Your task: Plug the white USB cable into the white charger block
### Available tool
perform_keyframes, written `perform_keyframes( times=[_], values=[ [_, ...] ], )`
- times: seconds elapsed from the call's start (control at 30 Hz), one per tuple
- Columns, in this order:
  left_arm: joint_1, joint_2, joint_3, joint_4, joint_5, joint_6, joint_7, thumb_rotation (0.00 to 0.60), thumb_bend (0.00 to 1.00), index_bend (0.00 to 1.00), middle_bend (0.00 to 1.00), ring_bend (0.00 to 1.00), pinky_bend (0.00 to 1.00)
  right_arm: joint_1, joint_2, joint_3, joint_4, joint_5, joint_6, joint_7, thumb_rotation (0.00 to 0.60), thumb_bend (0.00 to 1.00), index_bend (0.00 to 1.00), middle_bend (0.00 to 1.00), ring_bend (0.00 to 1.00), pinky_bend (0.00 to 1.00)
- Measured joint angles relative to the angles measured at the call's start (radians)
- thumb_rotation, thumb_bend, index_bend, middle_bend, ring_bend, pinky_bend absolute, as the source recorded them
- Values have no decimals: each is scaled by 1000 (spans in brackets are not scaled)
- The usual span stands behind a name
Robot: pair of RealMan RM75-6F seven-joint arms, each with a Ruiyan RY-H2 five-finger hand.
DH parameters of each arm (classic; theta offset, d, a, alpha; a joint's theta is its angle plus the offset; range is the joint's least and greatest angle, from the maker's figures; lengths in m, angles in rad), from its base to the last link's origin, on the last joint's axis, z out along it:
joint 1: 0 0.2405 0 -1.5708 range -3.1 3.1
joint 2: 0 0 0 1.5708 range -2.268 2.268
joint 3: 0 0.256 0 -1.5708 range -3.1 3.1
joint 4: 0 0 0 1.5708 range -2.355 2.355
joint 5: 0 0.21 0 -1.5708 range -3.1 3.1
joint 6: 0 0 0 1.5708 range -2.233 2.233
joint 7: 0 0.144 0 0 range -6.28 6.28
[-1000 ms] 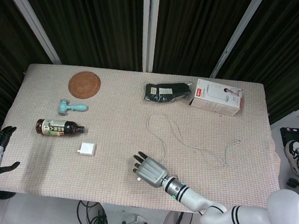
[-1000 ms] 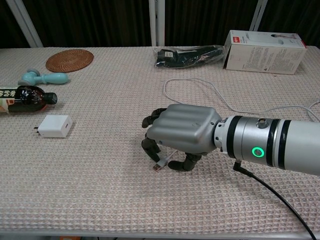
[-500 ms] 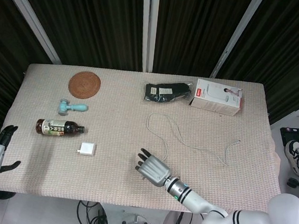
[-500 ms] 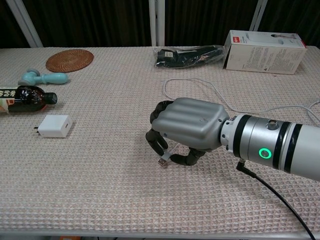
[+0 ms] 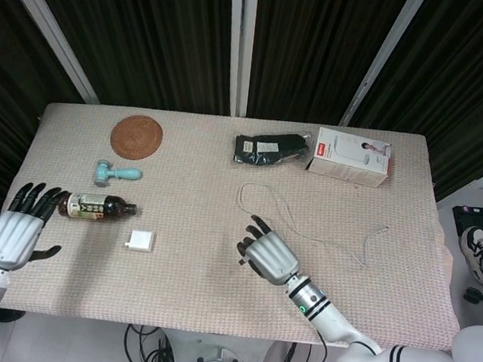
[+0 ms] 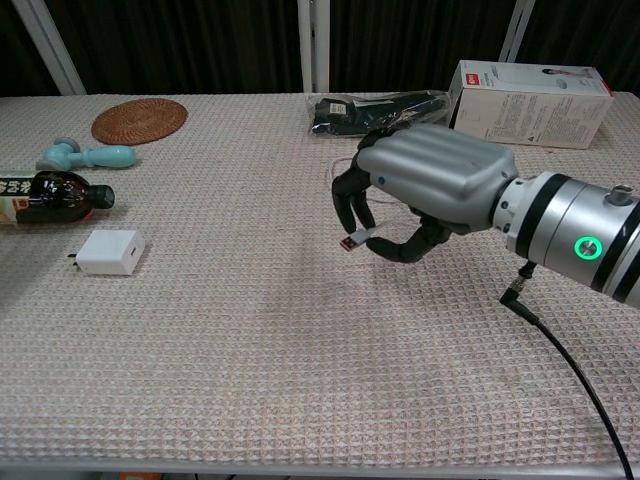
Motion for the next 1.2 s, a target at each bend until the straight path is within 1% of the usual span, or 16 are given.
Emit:
perform_keyframes(
  times=[0.13, 0.23, 0.37, 0.47, 0.57, 0.67, 0.77, 0.9, 1.0, 1.03, 1.1, 1.2],
  values=[
    [-78, -14, -16, -8, 7, -100, -2, 600, 60, 96, 87, 0, 0, -19, 27, 36, 5, 6, 41, 23, 600, 327, 563, 516, 242, 108],
    [-146, -44, -30, -6, -4, -197, 2, 600, 73, 113, 96, 0, 0, -26, 49, 68, 4, 19, 58, 30, 600, 327, 563, 515, 243, 109],
    [-235, -124, -46, 27, -57, -331, 8, 600, 102, 147, 140, 0, 0, -30, 85, 108, -8, 42, 71, 32, 600, 327, 562, 512, 243, 110],
    [-273, -188, -48, 67, -105, -387, 24, 600, 111, 170, 171, 6, 0, -31, 112, 128, -26, 58, 73, 31, 600, 327, 562, 512, 243, 110],
    [-281, -230, -39, 84, -142, -396, 46, 600, 124, 191, 204, 29, 0, -33, 129, 135, -38, 69, 72, 29, 600, 327, 562, 511, 243, 110],
    [-278, -254, -27, 88, -171, -396, 62, 600, 131, 214, 229, 51, 3, -35, 132, 134, -39, 73, 68, 32, 600, 327, 562, 511, 243, 110],
    [-273, -270, -23, 95, -198, -389, 79, 600, 142, 246, 256, 81, 32, -36, 131, 133, -35, 73, 66, 40, 600, 327, 562, 512, 243, 110],
    [-263, -280, -15, 94, -233, -378, 110, 593, 149, 257, 281, 113, 61, -38, 130, 135, -30, 71, 69, 51, 600, 327, 563, 512, 243, 110],
    [-258, -285, -9, 87, -256, -374, 123, 566, 153, 257, 289, 115, 63, -41, 130, 135, -28, 69, 72, 57, 600, 327, 563, 512, 243, 111],
    [-258, -287, -8, 84, -261, -374, 125, 540, 155, 259, 292, 115, 63, -43, 130, 134, -27, 68, 73, 58, 600, 327, 563, 512, 243, 111],
    [-258, -290, -2, 78, -265, -375, 129, 512, 157, 263, 292, 116, 63, -45, 130, 131, -26, 67, 73, 61, 600, 327, 564, 512, 243, 111],
    [-264, -293, 5, 75, -263, -383, 129, 502, 165, 266, 293, 115, 63, -49, 130, 129, -23, 67, 74, 66, 600, 327, 567, 513, 243, 112]
  ],
)
